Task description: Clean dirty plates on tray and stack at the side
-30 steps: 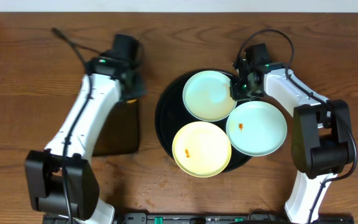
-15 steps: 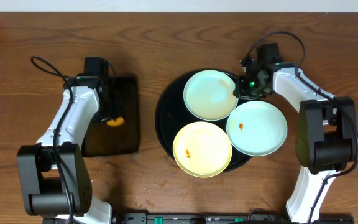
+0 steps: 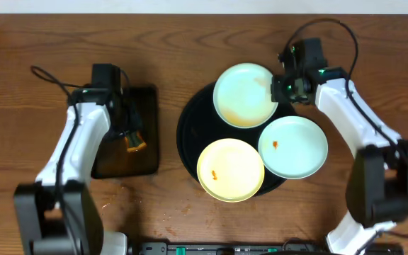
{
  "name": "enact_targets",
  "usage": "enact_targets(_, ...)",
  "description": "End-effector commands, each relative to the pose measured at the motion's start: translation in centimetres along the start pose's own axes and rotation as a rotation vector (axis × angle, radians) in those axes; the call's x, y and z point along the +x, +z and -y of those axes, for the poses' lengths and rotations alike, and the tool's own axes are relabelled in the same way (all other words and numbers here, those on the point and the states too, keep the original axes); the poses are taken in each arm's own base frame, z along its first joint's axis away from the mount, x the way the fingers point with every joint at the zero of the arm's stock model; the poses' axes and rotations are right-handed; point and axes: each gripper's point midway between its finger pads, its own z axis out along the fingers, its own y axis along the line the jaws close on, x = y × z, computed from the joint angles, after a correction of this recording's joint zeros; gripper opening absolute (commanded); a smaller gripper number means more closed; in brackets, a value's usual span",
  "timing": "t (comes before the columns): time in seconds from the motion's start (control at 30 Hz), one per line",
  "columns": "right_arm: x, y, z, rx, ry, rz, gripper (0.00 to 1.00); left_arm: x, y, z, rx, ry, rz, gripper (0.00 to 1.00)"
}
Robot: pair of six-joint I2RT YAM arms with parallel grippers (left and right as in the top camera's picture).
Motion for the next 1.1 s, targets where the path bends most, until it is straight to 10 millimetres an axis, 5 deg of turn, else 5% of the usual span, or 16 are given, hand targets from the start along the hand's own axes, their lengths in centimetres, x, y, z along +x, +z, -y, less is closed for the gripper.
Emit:
enact_targets(0.0, -1.9, -3.4, -0.5, 0.142, -0.07, 0.112, 0.01, -0.8, -3.9, 0.8, 0.068, 0.012, 0.107, 0.64)
enact_targets(0.17, -2.9, -6.3, -1.3, 0.348, -0.152, 0.212, 0.01, -1.0, -6.7, 1.1, 0.097, 0.017, 0.184, 0.78)
enact_targets(0.27, -2.6, -6.4, -3.1, 0.355, -0.218, 0.22, 0.01, -1.1, -7.3, 1.1, 0.105, 0.018, 0.202, 0.82)
enact_targets(0.4, -1.9, -5.9, -4.5, 0.308, -0.232, 0.2, 0.01, -1.0, -7.2, 1.1, 0.104, 0.018, 0.198, 0.84)
enact_targets(0.77, -2.9, -6.3, -4.7, 0.339, -0.294, 0.241, 0.01, -1.0, -7.2, 1.1, 0.103, 0.018, 0.198, 0.84)
enact_targets(0.9, -3.8, -7.1, -4.4, 0.433, -0.362, 0.279, 0.01, -1.0, -7.2, 1.1, 0.103, 0.018, 0.198, 0.84)
enact_targets(1.07, -3.7, -8.4, -6.7, 0.545, -0.507, 0.315, 0.01, -1.0, -7.2, 1.1, 0.103, 0.018, 0.198, 0.85)
